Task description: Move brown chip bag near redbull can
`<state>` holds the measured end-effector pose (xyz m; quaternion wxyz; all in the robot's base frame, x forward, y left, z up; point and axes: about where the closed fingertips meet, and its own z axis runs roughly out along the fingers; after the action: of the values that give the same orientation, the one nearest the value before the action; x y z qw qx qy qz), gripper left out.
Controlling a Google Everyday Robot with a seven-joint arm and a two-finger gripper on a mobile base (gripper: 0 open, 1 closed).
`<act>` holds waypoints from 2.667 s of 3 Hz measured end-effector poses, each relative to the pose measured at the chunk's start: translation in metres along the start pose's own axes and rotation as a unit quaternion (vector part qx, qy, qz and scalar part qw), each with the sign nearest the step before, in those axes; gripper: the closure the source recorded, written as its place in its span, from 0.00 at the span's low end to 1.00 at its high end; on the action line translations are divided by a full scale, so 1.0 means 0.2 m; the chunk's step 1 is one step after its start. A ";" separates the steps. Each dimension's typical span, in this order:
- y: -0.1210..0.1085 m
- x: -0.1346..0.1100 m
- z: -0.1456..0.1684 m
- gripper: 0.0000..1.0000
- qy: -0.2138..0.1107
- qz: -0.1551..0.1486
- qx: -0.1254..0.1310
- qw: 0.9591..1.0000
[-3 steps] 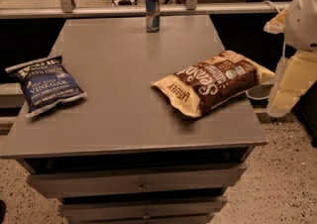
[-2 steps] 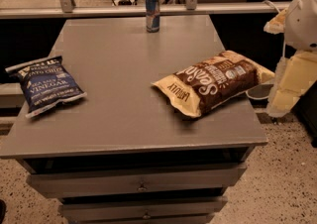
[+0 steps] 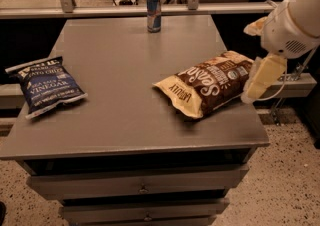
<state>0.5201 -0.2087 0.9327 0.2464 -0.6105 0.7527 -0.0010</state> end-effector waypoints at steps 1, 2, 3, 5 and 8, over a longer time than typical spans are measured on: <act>-0.09 0.03 0.19 0.00 -0.025 0.002 -0.006 1.000; -0.10 0.04 0.33 0.14 -0.042 0.009 -0.018 0.999; -0.14 0.03 0.40 0.47 -0.070 0.013 -0.021 0.997; -0.37 -0.06 0.33 0.99 -0.102 0.003 0.011 0.995; -0.65 -0.25 0.20 1.00 -0.132 -0.028 0.051 0.990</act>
Offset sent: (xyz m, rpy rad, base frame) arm 0.0594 0.0095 -0.0885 0.1473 0.0444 0.0293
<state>0.6611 -0.1838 0.9549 0.3737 -0.6132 0.6950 0.0344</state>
